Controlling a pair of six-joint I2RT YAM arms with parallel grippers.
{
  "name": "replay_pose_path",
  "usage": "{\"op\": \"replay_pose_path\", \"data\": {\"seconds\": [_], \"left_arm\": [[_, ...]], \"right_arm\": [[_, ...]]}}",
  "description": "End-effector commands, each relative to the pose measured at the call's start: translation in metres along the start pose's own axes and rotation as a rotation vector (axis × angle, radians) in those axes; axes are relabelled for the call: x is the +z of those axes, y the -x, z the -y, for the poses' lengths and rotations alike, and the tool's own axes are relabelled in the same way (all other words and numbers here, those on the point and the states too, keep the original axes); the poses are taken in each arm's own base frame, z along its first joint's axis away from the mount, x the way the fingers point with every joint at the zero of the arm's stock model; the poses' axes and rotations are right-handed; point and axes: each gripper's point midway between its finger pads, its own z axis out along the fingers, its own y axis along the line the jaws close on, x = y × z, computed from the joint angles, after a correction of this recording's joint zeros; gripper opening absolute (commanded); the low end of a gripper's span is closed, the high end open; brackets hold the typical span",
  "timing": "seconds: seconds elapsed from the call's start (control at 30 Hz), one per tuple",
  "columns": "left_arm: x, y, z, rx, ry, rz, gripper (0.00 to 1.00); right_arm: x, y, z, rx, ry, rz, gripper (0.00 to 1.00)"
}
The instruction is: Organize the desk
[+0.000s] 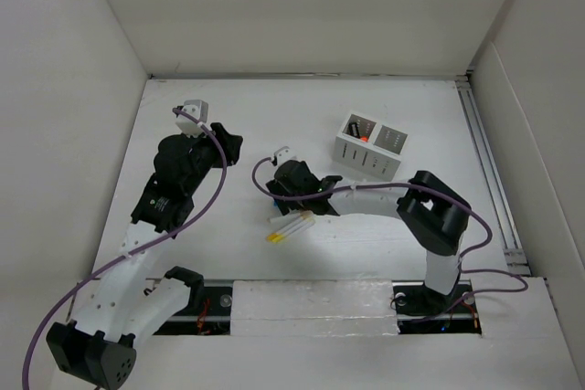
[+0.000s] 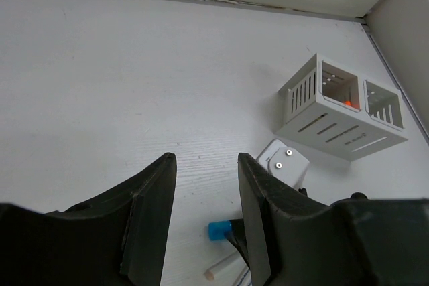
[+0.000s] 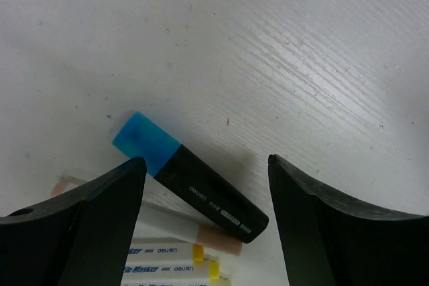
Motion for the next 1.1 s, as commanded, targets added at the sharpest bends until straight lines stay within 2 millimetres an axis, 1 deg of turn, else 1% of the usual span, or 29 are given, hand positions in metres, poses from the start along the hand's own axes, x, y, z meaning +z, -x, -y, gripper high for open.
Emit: {"op": "replay_pose_path", "data": {"seconds": [0.0,0.1,0.13,0.2,0.27,0.3,0.37,0.4,0.5,0.53,0.6,0.7,0.73,0.77,0.8,0.87,0.9,0.93,0.97,1.03,1.07], "left_arm": [[-0.005,0.028,0.009,0.014,-0.024,0.078,0.38],[-0.005,0.025,0.009,0.014,-0.027,0.062,0.38],[-0.006,0.027,0.011,0.013,-0.035,0.072,0.38],[-0.007,0.029,0.011,0.014,-0.032,0.08,0.38],[-0.004,0.026,0.01,0.014,-0.028,0.065,0.38],[-0.005,0.025,0.011,0.013,-0.035,0.063,0.38],[-0.007,0.028,0.013,0.013,-0.046,0.075,0.38],[-0.008,0.03,0.014,0.013,-0.045,0.082,0.38],[-0.008,0.028,0.011,0.014,-0.031,0.075,0.38],[-0.008,0.026,0.011,0.015,-0.035,0.071,0.38],[-0.011,0.029,0.012,0.015,-0.042,0.086,0.38],[-0.01,0.03,0.012,0.013,-0.037,0.086,0.38],[-0.01,0.028,0.012,0.013,-0.041,0.079,0.38],[-0.011,0.028,0.014,0.014,-0.05,0.078,0.38],[-0.011,0.028,0.014,0.014,-0.051,0.08,0.38],[-0.013,0.032,0.013,0.013,-0.045,0.098,0.38],[-0.013,0.032,0.013,0.013,-0.045,0.098,0.38],[-0.012,0.03,0.013,0.013,-0.043,0.089,0.38],[-0.011,0.027,0.013,0.014,-0.049,0.079,0.38],[-0.011,0.029,0.015,0.014,-0.059,0.083,0.38],[-0.012,0.029,0.015,0.014,-0.059,0.088,0.38]], "right_arm": [[0.0,0.009,-0.003,-0.04,-0.003,-0.004,0.78],[-0.005,0.012,-0.004,-0.048,0.014,-0.001,0.77],[-0.006,0.012,-0.006,-0.047,0.024,0.004,0.77],[-0.011,0.013,-0.012,-0.054,0.073,0.01,0.76],[-0.01,0.017,-0.016,-0.055,0.092,0.028,0.75],[-0.006,0.014,-0.016,-0.059,0.088,0.02,0.76],[-0.001,0.018,-0.015,-0.067,0.067,0.03,0.74],[0.005,0.019,-0.015,-0.072,0.057,0.028,0.74],[0.009,0.025,-0.016,-0.087,0.047,0.033,0.72],[0.013,0.028,-0.013,-0.084,0.042,0.041,0.71],[0.014,0.03,-0.012,-0.083,0.037,0.049,0.69],[0.023,0.033,0.004,-0.056,0.014,0.048,0.62],[0.023,0.032,0.003,-0.056,0.015,0.047,0.62],[0.026,0.033,0.01,-0.042,0.008,0.047,0.58],[0.026,0.033,0.01,-0.038,0.008,0.052,0.56],[0.029,0.03,0.025,-0.013,-0.02,0.038,0.48],[0.029,0.03,0.025,-0.013,-0.02,0.038,0.48],[0.03,0.031,0.033,0.005,-0.034,0.042,0.46],[0.031,0.028,0.035,0.009,-0.041,0.042,0.43],[0.031,0.034,0.048,0.04,-0.067,0.063,0.4],[0.031,0.035,0.051,0.055,-0.089,0.069,0.34]]}}
